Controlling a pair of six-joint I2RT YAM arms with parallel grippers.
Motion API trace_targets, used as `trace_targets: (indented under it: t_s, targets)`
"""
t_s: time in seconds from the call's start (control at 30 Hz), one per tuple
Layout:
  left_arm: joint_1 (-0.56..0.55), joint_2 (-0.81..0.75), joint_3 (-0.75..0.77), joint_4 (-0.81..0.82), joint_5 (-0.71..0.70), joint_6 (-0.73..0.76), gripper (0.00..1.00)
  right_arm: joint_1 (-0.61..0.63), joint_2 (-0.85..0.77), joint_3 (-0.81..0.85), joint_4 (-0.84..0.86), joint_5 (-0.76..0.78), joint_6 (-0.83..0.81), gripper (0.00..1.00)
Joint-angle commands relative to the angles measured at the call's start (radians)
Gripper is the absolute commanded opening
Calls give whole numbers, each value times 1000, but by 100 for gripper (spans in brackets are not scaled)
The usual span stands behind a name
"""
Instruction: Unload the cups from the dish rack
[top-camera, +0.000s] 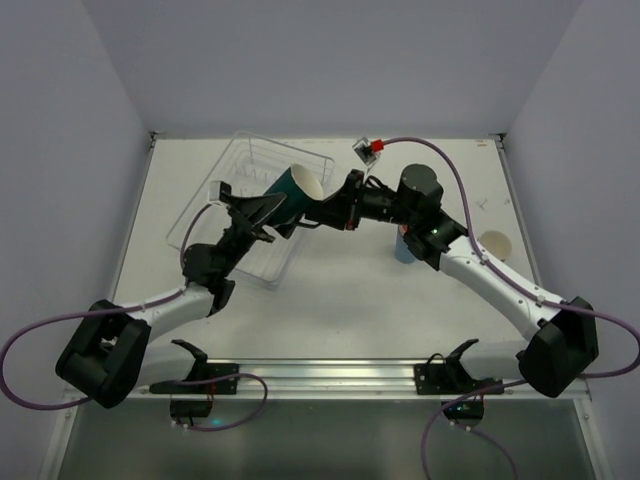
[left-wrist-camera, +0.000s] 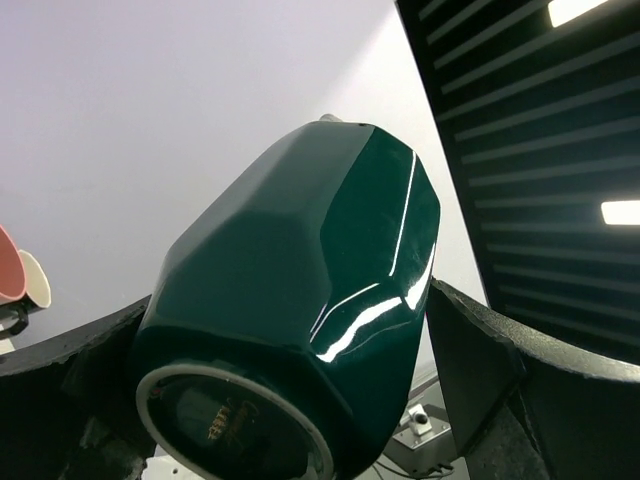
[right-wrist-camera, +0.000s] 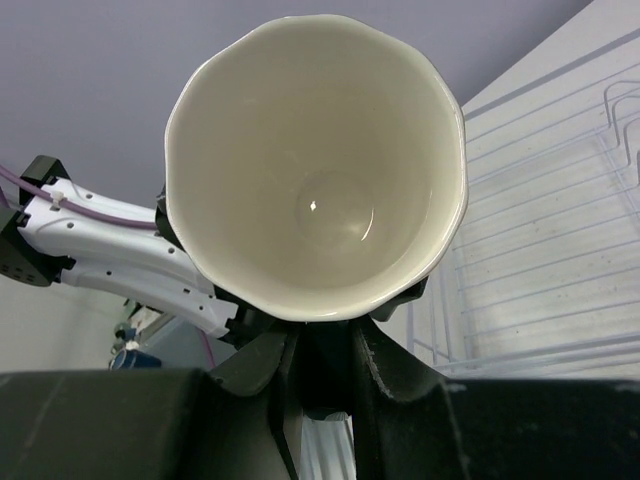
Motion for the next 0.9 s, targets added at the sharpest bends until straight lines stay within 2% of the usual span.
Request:
trace_targets:
  t_s: [0.0,0.3,0.6,0.87]
  targets:
    - [0,-2,-25,297,61,81,100,0,-87,13,134,34,-7,0]
    - [22,-2,-18,332,148,132,100,-2,-194,-64,105,86,2,0]
    - [29,56,39,482,276,79,100,-6,-272,-91,91,115,27,0]
    - [40,19,64,490,354,90,100,-48,-345,-136,64,123,34,0]
